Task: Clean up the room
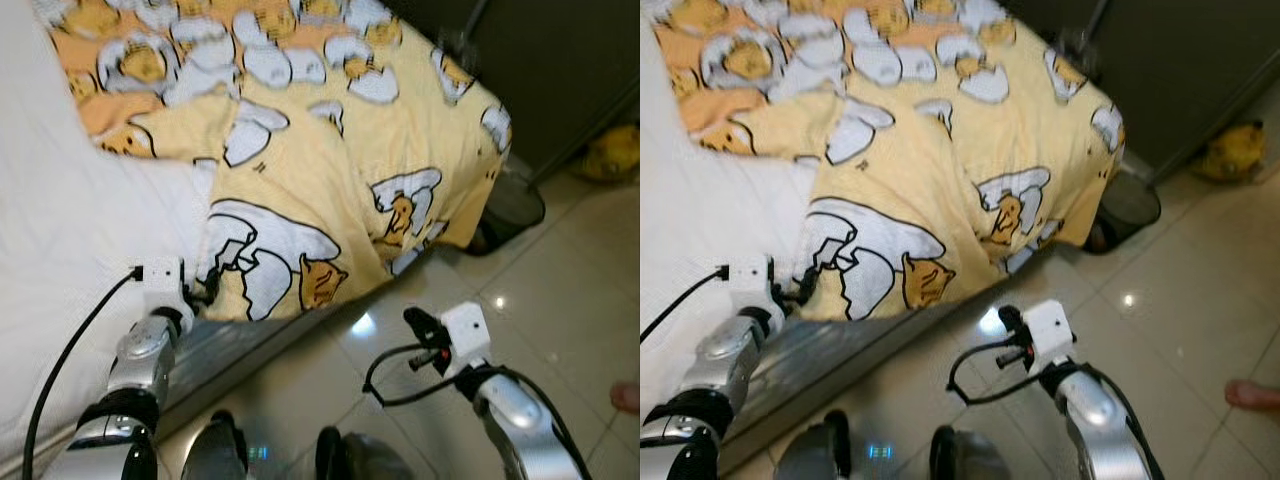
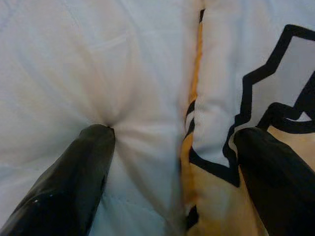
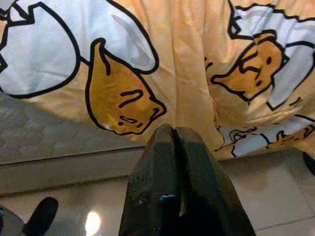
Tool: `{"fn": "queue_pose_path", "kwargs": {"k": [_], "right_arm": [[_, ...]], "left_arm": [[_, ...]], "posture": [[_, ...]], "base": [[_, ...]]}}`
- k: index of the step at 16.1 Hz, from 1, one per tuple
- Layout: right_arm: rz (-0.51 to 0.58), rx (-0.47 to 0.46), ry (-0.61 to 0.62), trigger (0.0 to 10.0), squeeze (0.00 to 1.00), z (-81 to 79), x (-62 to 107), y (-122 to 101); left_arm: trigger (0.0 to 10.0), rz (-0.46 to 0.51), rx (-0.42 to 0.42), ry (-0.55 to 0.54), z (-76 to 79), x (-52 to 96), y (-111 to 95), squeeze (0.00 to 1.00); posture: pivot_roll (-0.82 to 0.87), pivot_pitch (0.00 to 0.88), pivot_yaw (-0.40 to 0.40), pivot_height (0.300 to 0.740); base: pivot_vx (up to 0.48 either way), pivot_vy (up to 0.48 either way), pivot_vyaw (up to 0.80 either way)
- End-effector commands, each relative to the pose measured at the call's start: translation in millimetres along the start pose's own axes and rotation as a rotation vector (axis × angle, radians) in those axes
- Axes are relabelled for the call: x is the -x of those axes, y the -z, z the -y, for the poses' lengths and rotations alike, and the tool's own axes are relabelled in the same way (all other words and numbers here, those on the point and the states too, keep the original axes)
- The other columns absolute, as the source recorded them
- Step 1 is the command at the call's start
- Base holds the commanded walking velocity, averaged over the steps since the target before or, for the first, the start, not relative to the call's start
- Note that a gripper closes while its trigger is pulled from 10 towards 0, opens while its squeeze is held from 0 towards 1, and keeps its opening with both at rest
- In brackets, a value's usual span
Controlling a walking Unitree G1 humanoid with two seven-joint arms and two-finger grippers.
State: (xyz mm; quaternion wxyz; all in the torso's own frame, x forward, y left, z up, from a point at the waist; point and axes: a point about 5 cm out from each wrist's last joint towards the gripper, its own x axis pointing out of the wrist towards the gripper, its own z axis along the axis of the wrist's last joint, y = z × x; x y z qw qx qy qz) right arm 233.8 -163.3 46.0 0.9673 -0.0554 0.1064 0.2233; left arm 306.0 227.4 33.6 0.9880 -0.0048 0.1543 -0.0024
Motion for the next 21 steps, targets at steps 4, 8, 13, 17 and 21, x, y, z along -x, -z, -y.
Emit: {"fn": "queue_pose_path", "kwargs": {"k": [4, 8, 13, 17, 21], "right_arm": [[-0.022, 0.019, -0.007, 10.0, 0.0, 5.3, 4.9, -7.2], [-0.039, 0.02, -0.016, 10.0, 0.0, 3.5, 5.3, -6.5], [-0.067, 0.005, -0.019, 10.0, 0.0, 1.8, 3.7, -0.4], [-0.072, -0.024, -0.022, 10.0, 0.0, -1.0, -1.4, 0.5], [-0.072, -0.013, -0.024, 10.0, 0.0, 1.6, -5.5, -0.9]], "left_arm": [[0.0, -0.053, -0.044, 0.076, 32.4, -0.3, 17.7, 0.0], [0.0, -0.012, -0.158, 0.147, 38.1, 8.5, 21.8, 0.0], [10.0, 0.221, -0.349, 0.059, 39.5, 30.5, 11.3, 0.0], [10.0, 0.181, -0.24, 0.147, 58.8, 33.0, 18.8, 0.0], [10.0, -0.045, -0.219, 0.019, 44.0, 17.6, 40.9, 1.0]], "posture": [[-0.22, 0.306, -0.192, 0.74], [-0.2, 0.291, -0.183, 0.74], [-0.16, 0.271, -0.176, 0.74], [-0.14, 0.255, -0.177, 0.74], [-0.16, 0.251, -0.179, 0.74]], "base": [[0.0, 0.0, 0.0], [0.0, 0.0, 0.0], [0.0, 0.0, 0.0], [0.0, 0.0, 0.0], [0.0, 0.0, 0.0]]}}
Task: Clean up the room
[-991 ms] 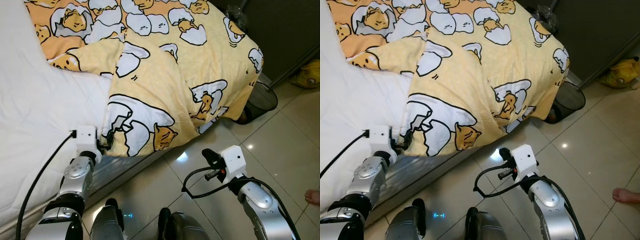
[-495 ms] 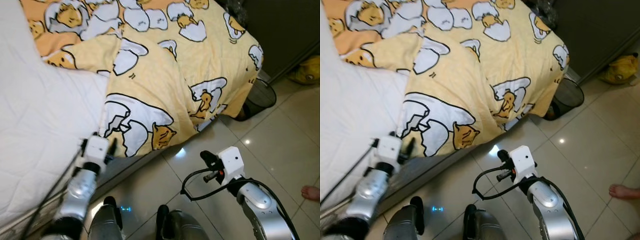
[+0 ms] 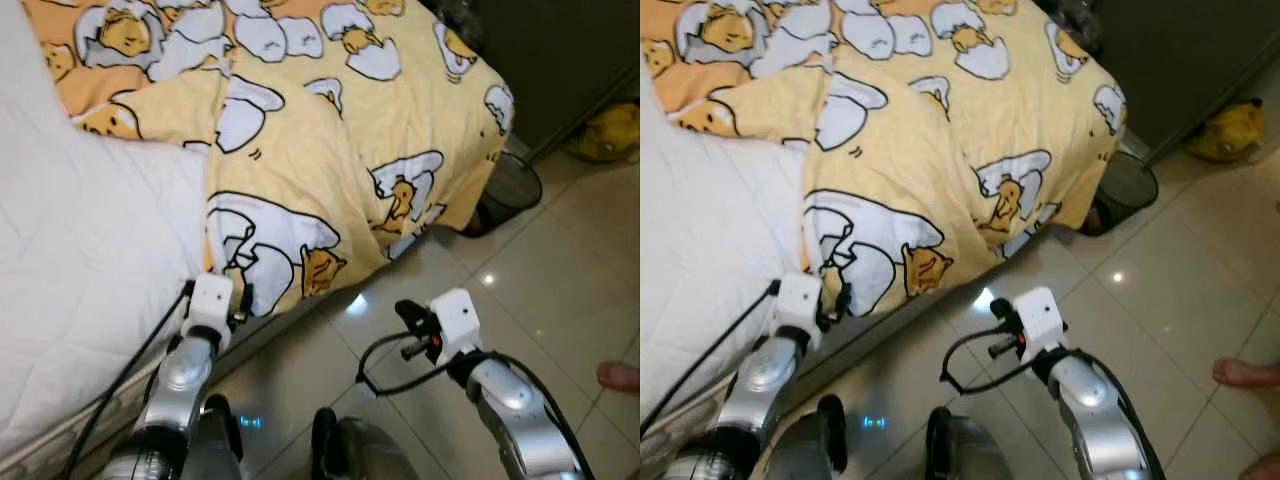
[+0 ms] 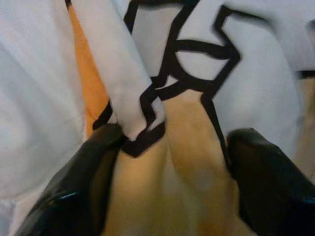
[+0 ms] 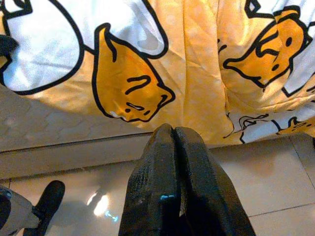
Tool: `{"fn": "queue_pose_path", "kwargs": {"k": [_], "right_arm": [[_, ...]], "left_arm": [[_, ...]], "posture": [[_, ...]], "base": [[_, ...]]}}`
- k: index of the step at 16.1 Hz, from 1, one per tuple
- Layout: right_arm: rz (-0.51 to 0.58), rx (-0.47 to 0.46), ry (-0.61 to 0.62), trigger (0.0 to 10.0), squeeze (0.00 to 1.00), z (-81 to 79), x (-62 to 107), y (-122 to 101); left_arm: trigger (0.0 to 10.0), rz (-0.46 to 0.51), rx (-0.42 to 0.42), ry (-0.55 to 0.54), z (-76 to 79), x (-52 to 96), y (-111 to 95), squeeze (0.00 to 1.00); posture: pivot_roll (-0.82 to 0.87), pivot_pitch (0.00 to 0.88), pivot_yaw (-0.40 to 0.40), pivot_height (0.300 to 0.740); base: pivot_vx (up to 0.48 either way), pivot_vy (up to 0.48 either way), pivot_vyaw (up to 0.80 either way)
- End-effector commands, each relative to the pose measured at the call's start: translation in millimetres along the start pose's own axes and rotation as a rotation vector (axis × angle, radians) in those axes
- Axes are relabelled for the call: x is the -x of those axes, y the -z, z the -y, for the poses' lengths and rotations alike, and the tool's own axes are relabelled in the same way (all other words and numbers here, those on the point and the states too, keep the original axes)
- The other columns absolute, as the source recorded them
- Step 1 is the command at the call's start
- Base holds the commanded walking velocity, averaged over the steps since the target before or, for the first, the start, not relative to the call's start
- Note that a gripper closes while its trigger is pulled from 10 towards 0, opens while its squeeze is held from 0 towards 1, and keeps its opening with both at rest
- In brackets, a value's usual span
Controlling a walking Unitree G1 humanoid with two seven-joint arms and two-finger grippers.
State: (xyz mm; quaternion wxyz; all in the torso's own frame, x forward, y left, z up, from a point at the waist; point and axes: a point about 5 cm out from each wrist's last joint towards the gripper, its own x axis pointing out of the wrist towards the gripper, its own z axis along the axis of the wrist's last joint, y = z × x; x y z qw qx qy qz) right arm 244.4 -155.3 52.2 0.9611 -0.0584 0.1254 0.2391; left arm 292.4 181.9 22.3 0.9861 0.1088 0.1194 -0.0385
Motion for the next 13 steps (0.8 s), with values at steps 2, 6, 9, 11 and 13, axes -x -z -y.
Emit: {"fn": "queue_pose_path", "kwargs": {"k": [2, 6, 9, 11, 13], "right_arm": [[-0.036, -0.014, 0.012, 10.0, 0.0, 4.2, 5.8, 8.4], [-0.04, -0.007, 0.02, 10.0, 0.0, 5.9, 8.5, 8.5], [-0.042, -0.005, 0.024, 10.0, 0.0, 6.9, 9.3, 9.3], [-0.044, -0.004, 0.018, 10.0, 0.0, 5.6, 7.2, 9.3], [-0.044, -0.004, 0.014, 10.0, 0.0, 5.6, 5.3, 8.7]], "left_arm": [[0.0, -0.141, -0.013, -0.026, 1.1, 7.6, 25.6, 0.0], [0.0, -0.207, 0.021, -0.082, -12.3, 3.9, 27.4, 0.0], [0.0, -0.22, 0.055, -0.082, -15.4, 4.8, 30.5, 0.0], [0.0, -0.259, 0.035, -0.038, -10.4, 8.2, 38.5, 0.0], [0.0, -0.256, -0.013, 0.007, -5.0, 10.6, 40.9, 0.0]], "posture": [[-0.16, 0.253, -0.18, 0.74], [-0.18, 0.256, -0.177, 0.74], [-0.18, 0.259, -0.178, 0.74], [-0.17, 0.261, -0.179, 0.74], [-0.16, 0.264, -0.184, 0.74]], "base": [[0.0, 0.0, 0.0], [0.0, 0.0, 0.0], [0.0, 0.0, 0.0], [0.0, 0.0, 0.0], [0.0, 0.0, 0.0]]}}
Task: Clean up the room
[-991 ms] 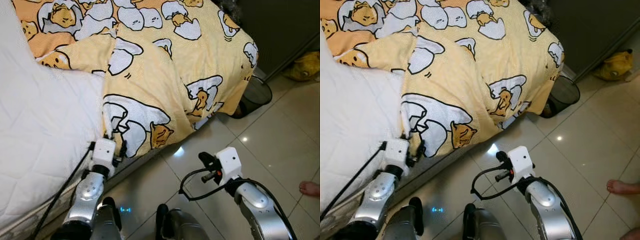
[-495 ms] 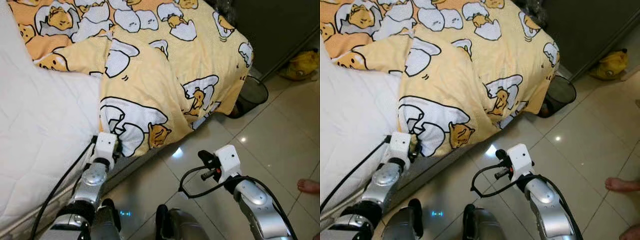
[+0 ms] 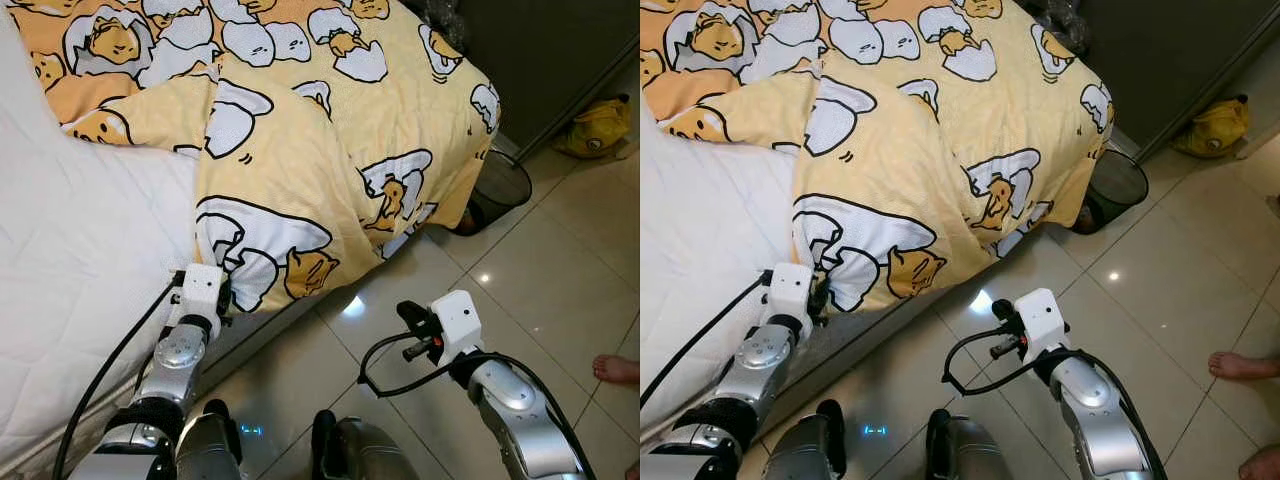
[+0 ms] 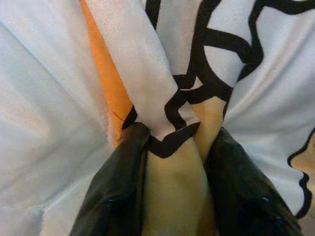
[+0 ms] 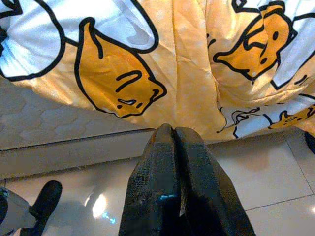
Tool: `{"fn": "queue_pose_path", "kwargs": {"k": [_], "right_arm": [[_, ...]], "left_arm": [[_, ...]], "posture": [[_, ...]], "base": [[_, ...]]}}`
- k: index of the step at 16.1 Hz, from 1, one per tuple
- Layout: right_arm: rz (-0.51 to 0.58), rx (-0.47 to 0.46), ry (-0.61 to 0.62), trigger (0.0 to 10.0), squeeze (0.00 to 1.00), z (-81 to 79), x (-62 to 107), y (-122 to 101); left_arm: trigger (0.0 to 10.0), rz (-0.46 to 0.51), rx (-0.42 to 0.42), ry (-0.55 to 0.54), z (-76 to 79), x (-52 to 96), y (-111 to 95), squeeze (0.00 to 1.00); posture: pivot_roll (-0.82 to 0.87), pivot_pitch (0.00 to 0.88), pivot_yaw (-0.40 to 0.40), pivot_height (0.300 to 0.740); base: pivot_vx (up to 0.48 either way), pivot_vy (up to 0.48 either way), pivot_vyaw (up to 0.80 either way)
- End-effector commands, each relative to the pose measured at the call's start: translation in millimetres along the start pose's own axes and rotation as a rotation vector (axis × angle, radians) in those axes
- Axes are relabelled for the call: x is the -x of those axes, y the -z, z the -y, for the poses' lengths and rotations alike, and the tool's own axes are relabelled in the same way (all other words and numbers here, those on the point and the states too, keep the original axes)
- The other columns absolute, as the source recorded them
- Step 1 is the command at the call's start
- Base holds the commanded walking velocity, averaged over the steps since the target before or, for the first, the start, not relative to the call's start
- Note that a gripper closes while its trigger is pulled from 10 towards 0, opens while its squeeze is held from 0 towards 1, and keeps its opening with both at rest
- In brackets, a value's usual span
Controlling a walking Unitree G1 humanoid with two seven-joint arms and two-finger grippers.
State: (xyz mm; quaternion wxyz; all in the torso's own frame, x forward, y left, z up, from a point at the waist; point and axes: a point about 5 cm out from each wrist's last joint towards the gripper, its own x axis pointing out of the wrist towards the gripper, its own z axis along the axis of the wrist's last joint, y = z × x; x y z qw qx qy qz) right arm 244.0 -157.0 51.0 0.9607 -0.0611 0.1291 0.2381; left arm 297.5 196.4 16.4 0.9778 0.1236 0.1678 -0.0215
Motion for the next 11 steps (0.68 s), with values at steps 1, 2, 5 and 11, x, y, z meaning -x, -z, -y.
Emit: {"fn": "queue_pose_path", "kwargs": {"k": [1, 2, 5, 11], "right_arm": [[-0.035, -0.006, 0.008, 10.0, 0.0, 4.3, 3.0, 7.0], [-0.036, -0.006, 0.006, 10.0, 0.0, 4.2, 2.5, 7.0], [-0.035, -0.008, 0.001, 10.0, 0.0, 2.4, 0.5, 7.1], [-0.038, -0.007, -0.003, 10.0, 0.0, 1.5, -0.8, 8.2]], "left_arm": [[0.0, -0.143, -0.038, 0.085, 14.8, 15.1, 36.1, 0.0], [0.0, -0.143, -0.039, 0.095, 16.1, 16.0, 37.1, 0.0], [0.0, -0.138, -0.051, 0.106, 14.9, 20.5, 42.3, 0.0], [10.0, -0.123, -0.063, 0.137, 17.6, 22.7, 42.8, 0.0]], "posture": [[-0.15, 0.263, -0.185, 0.74], [-0.15, 0.263, -0.185, 0.74], [-0.14, 0.264, -0.181, 0.74], [-0.14, 0.263, -0.18, 0.74]], "base": [[0.0, 0.0, 0.0], [0.0, 0.0, 0.0], [0.0, 0.0, 0.0], [0.0, 0.0, 0.0]]}}
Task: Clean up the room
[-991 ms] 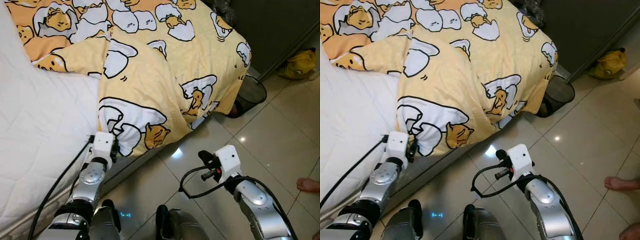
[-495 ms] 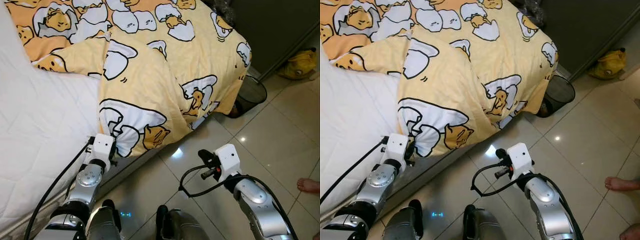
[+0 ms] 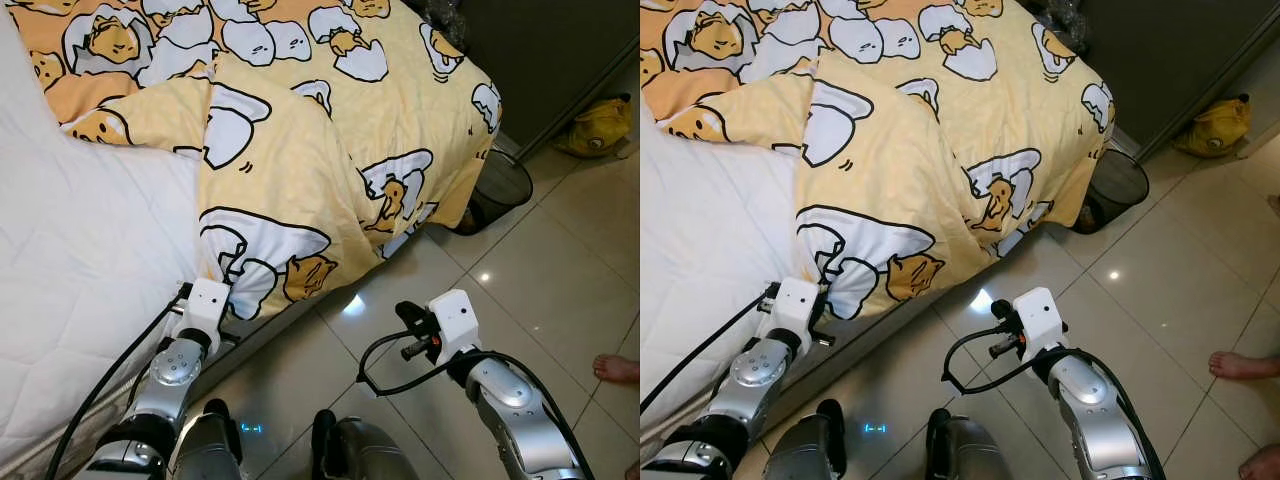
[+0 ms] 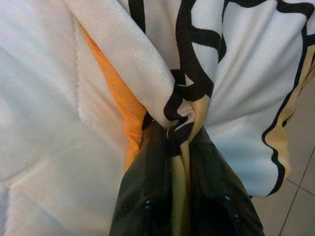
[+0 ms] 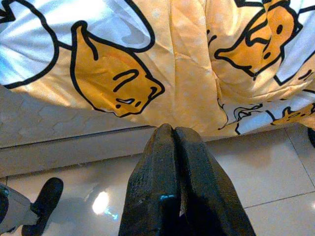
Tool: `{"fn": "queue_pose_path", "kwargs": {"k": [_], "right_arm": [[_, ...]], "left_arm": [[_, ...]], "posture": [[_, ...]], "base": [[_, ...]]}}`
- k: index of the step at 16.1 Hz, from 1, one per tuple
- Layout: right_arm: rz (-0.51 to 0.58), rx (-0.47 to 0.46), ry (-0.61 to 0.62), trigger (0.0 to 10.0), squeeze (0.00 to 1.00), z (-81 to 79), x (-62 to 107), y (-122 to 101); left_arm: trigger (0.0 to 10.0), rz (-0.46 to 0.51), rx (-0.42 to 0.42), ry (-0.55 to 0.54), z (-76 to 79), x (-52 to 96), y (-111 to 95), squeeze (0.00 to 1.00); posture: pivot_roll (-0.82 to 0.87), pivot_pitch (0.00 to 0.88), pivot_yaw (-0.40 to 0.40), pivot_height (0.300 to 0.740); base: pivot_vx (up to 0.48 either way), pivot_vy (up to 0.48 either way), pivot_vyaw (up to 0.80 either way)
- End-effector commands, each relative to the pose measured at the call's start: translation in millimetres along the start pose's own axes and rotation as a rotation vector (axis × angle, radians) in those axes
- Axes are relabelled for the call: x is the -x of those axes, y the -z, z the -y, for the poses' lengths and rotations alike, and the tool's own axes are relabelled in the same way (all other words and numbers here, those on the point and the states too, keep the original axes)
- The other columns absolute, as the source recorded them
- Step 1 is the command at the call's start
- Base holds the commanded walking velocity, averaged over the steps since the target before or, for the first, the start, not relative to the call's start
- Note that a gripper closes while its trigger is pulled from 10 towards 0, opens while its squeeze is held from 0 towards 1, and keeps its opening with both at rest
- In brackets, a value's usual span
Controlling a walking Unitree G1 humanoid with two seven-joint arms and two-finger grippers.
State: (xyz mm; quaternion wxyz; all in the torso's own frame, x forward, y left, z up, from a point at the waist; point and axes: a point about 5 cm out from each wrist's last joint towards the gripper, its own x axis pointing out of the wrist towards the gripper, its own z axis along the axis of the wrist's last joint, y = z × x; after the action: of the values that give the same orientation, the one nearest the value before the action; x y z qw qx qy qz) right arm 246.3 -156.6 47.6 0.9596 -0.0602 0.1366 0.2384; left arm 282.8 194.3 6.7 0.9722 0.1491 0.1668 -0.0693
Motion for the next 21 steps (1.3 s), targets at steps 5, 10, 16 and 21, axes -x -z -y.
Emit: {"fn": "queue_pose_path", "kwargs": {"k": [5, 10, 16, 21], "right_arm": [[-0.031, 0.002, -0.009, 10.0, 0.0, 1.0, 0.6, 7.4], [-0.042, 0.006, -0.034, 10.0, 0.0, -2.0, -3.5, 9.1], [-0.045, 0.009, -0.041, 10.0, 0.0, -2.4, -4.7, 10.0], [-0.054, 0.013, -0.053, 10.0, 0.0, -3.4, -4.4, 11.5]], "left_arm": [[10.0, -0.133, -0.036, 0.185, 25.8, 32.5, 50.3, 0.0], [10.0, -0.15, -0.083, 0.267, 37.0, 41.5, 59.3, 0.0], [10.0, -0.123, -0.025, 0.192, 31.2, 37.4, 53.9, 0.0], [10.0, -0.197, -0.016, 0.268, 53.3, 45.5, 68.1, 0.0]], "posture": [[-0.13, 0.258, -0.184, 0.74], [-0.11, 0.255, -0.186, 0.74], [-0.11, 0.253, -0.186, 0.74], [-0.12, 0.249, -0.187, 0.74]], "base": [[0.0, 0.0, 0.0], [0.0, 0.0, 0.0], [-0.224, 0.0, 0.0], [-0.187, 0.0, 0.0]]}}
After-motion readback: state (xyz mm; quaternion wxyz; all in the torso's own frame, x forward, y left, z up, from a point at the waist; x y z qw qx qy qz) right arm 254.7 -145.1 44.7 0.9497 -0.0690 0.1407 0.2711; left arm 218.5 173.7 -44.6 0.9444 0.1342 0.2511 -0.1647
